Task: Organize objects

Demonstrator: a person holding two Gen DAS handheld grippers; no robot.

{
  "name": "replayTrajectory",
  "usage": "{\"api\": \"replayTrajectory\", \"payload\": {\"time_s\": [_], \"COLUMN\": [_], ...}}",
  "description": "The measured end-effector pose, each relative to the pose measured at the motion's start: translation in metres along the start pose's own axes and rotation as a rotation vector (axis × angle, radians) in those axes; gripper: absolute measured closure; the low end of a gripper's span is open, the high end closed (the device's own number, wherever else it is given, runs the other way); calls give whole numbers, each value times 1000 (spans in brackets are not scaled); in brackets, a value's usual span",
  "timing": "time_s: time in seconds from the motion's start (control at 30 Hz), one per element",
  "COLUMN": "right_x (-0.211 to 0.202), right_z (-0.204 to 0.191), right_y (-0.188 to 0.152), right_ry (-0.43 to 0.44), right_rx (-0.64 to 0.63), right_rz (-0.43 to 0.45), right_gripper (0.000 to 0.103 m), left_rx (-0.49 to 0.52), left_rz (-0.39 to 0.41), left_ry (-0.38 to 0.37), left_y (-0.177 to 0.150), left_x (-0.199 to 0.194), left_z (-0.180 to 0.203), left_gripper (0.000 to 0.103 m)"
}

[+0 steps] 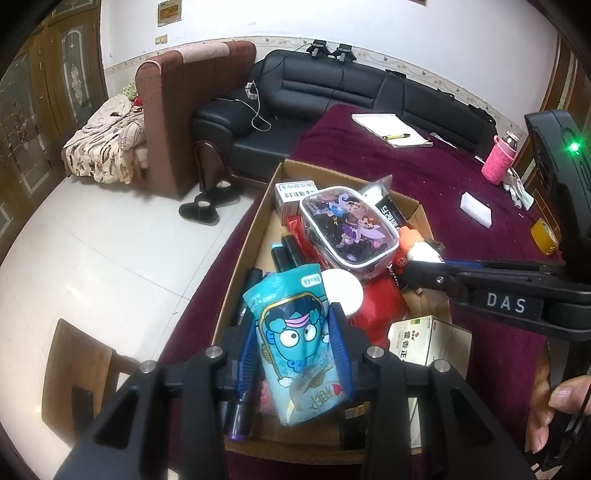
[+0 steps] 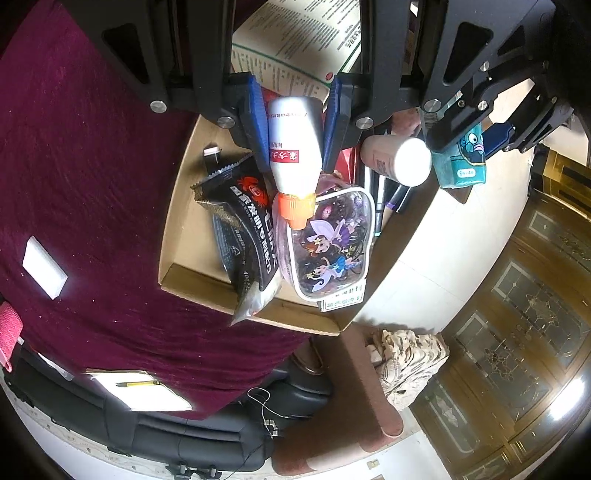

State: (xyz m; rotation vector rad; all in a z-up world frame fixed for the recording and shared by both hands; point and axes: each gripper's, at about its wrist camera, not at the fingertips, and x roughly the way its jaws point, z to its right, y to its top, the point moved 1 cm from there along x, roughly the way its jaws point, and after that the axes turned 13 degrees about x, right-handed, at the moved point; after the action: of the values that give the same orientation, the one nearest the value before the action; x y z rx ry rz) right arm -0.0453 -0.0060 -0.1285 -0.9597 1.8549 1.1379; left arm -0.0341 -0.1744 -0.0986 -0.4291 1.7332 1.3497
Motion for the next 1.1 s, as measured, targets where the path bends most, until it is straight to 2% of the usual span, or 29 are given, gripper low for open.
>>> {"api": "replayTrajectory", "payload": {"time_s": [0.53, 1.1], "right_x": [17, 23], "right_z": [7, 14], "right_y": [7, 3], "right_ry": [-13, 13], "right_rx": [15, 36], "right_rz": [-34, -64], "right_gripper": [73, 72], "left_rx": [14, -2], "left_rz": [-26, -51], "left_ry": [-23, -47], "left_y": [3, 2], "left_x": [14, 25], "left_z": [7, 10], "left_gripper": [67, 64]}}
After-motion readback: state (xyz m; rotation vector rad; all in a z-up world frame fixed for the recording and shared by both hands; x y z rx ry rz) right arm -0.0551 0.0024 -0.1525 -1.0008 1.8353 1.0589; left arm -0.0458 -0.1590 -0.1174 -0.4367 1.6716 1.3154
